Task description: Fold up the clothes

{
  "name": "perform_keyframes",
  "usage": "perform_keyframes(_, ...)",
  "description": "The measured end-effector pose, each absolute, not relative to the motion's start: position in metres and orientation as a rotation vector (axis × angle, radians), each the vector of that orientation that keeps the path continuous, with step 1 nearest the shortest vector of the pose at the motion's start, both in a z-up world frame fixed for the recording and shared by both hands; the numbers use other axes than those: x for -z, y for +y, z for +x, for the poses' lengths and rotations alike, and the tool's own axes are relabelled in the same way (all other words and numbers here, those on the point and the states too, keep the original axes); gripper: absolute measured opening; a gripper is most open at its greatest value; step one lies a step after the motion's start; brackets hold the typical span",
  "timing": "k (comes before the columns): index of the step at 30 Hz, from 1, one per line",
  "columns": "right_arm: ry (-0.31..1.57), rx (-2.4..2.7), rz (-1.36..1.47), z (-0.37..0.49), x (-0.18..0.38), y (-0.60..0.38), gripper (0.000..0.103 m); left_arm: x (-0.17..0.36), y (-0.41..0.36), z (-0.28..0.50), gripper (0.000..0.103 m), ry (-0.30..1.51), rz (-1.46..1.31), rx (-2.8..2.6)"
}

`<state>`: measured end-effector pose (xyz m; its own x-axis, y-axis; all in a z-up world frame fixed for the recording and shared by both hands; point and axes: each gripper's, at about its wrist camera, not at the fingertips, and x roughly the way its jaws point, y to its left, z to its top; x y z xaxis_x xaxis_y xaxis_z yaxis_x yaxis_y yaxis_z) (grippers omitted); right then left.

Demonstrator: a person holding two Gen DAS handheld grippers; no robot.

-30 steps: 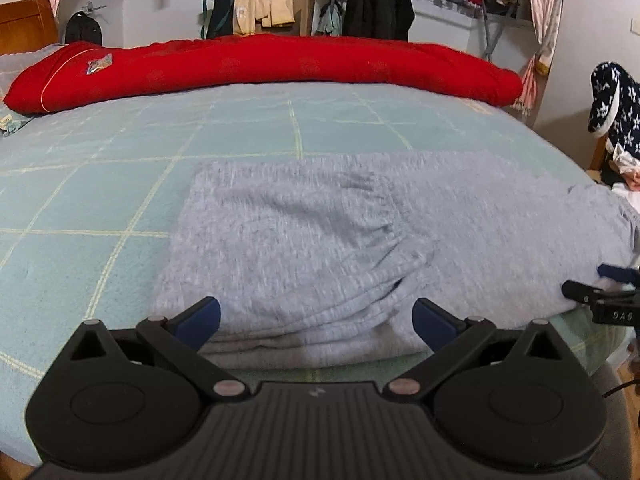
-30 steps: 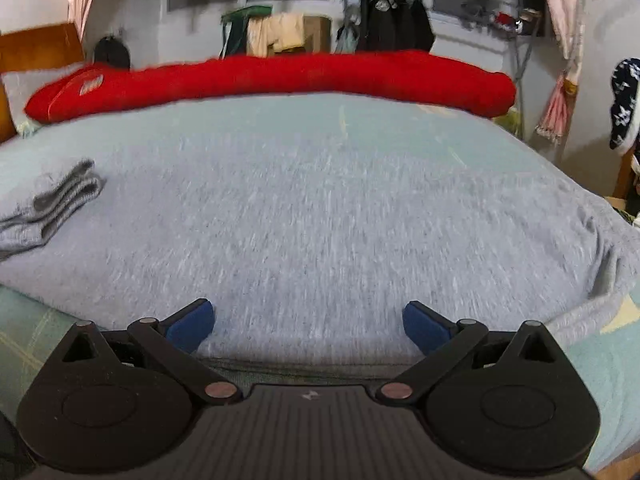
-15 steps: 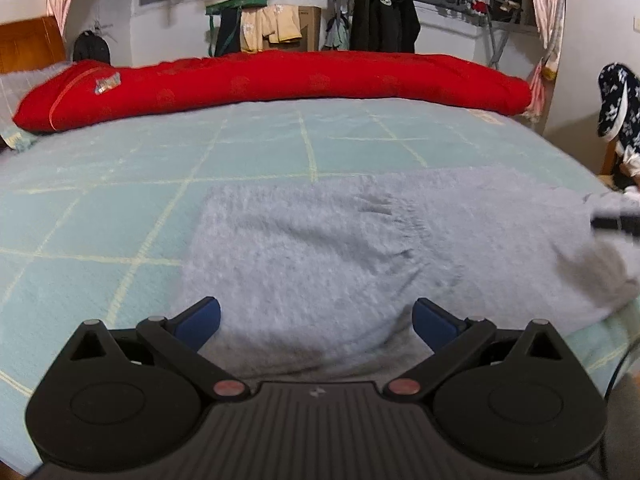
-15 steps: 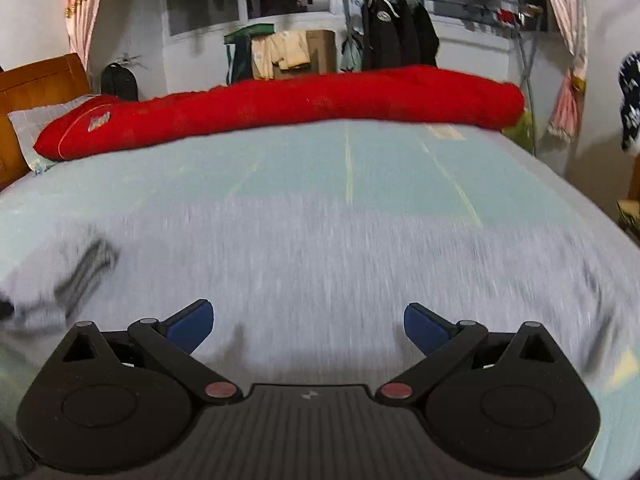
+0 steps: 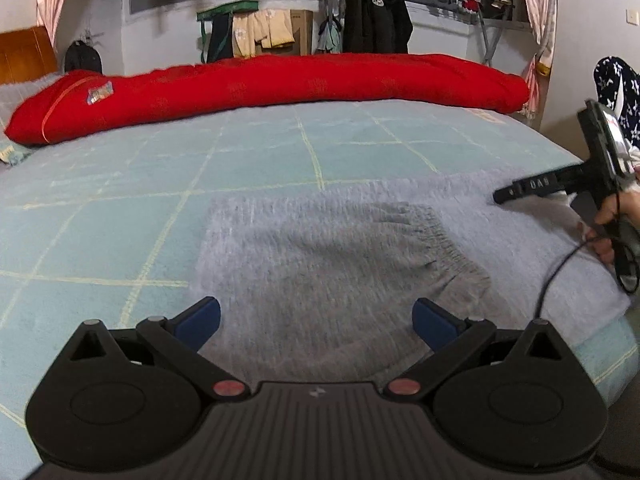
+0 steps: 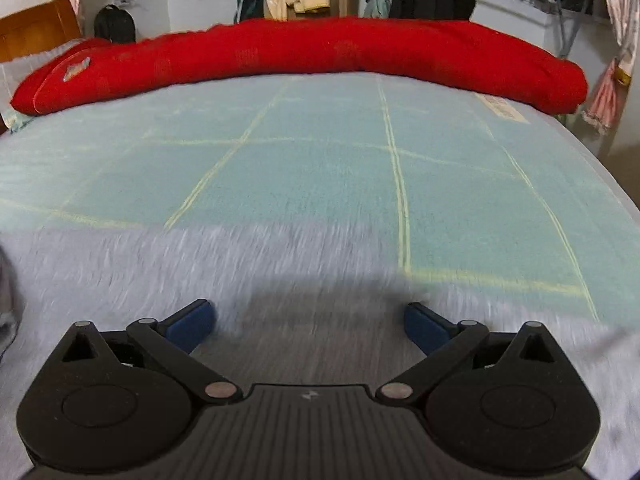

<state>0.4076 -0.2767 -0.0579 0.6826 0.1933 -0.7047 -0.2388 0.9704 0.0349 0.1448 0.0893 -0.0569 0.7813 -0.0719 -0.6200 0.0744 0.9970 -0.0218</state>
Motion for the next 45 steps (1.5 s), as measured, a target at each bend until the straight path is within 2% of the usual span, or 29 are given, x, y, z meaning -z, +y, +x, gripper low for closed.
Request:
perform_keyframes(7,0.724,-0.375,-0.111,0.392,0.024,-0.231,0.103,0.06,0.096,0.147,0.102,0.665,-0.027,0.09)
perform_keyframes(15,0.805,-0.438,-0.219,0.426,0.058,-0.159,0.103,0.059,0.105,0.145,0.102,0.671,-0.034,0.072)
perform_keyframes(19,0.801,-0.408,-0.152,0.418,0.043,-0.171,0.103,0.053,0.104,0.14,0.102,0.658,-0.03,0.072)
perform_keyframes(26,0.732,-0.408,-0.179,0.322,0.008,-0.223,0.103,0.045,0.089,0.128,0.102,0.653,-0.023,0.105)
perform_keyframes(33,0.829,-0.33,-0.101,0.291,0.052,-0.255,0.103,0.032,0.068,0.11,0.102,0.655,-0.002,0.145)
perform_keyframes(40,0.742,-0.285,-0.04,0.24,0.037,-0.263,0.103,0.025,0.045,0.098,0.102,0.663,0.022,0.164)
perform_keyframes(45,0.789,-0.242,-0.019,0.225,0.053,-0.281,0.103,0.02,0.032,0.094,0.102,0.652,0.045,0.181)
